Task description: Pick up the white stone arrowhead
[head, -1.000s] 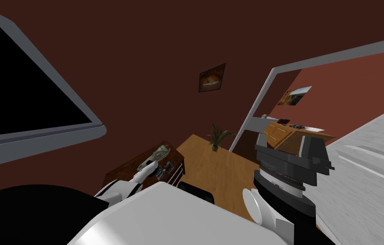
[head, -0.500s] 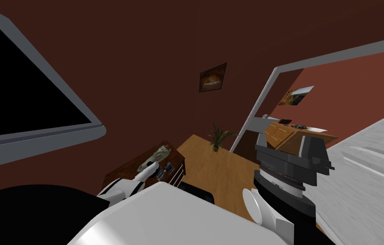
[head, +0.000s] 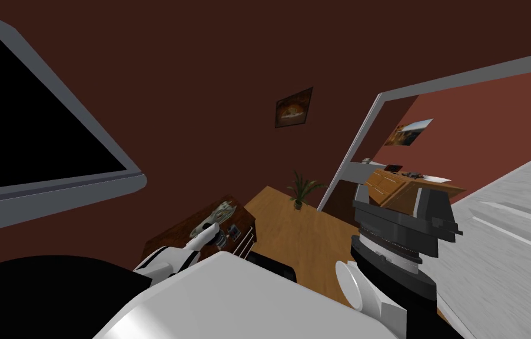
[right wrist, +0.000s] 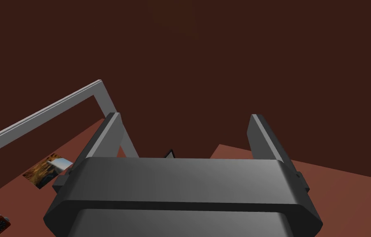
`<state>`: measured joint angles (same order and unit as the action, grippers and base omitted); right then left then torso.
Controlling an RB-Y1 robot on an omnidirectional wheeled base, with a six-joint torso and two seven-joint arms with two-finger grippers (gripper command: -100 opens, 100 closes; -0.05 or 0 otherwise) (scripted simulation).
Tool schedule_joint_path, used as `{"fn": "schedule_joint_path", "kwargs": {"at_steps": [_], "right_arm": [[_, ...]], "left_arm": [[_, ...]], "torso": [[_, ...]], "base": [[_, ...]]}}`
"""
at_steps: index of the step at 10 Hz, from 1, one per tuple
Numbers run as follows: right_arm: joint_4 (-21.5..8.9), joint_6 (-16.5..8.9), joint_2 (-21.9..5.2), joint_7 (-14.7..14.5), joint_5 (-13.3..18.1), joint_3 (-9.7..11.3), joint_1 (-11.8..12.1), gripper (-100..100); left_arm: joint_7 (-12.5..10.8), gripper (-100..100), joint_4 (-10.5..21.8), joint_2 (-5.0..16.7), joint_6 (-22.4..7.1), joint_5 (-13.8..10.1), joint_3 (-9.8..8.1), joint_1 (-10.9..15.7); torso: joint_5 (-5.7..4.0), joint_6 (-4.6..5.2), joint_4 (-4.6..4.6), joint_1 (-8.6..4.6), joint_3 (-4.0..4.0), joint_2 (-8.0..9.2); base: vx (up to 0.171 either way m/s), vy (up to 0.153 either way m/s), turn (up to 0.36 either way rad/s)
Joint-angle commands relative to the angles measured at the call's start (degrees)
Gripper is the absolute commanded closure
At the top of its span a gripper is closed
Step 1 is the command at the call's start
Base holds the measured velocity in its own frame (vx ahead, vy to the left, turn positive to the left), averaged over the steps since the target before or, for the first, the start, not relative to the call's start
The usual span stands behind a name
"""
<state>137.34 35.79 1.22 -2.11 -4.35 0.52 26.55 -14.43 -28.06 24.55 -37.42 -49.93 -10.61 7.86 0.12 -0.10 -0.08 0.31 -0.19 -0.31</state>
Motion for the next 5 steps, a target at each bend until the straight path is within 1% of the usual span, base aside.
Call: {"fn": "schedule_joint_path", "kwargs": {"at_steps": [1, 3, 4, 5], "right_arm": [[0.0, 0.0, 0.0, 0.0, 0.0, 0.0, 0.0, 0], [0.0, 0.0, 0.0, 0.0, 0.0, 0.0, 0.0, 0], [0.0, 0.0, 0.0, 0.0, 0.0, 0.0, 0.0, 0], [0.0, 0.0, 0.0, 0.0, 0.0, 0.0, 0.0, 0]], "left_arm": [[-1.19, 100, -1.85, 0.3, -0.92, 0.49, 0.26, -0.8], [-1.51, 100, -2.76, 2.4, -3.17, -0.6, 0.43, -0.72], [-0.94, 100, -1.63, 2.01, -2.35, -0.68, 0.25, -0.27], [-0.69, 0, -1.44, 2.15, -2.45, -0.82, 0.21, -0.14]], "torso": [[0.0, 0.0, 0.0, 0.0, 0.0, 0.0], [-0.02, -0.01, 0.01, -0.08, 0.05, 0.1], [-0.02, 0.0, 0.02, -0.13, 0.06, 0.1], [0.02, 0.0, 0.0, -0.04, 0.02, 0.04]], "base": [[-0.021, -0.028, -0.004], [-0.037, -0.052, -0.018], [-0.014, -0.026, 0.001], [0.0, 0.0, 0.0]]}}
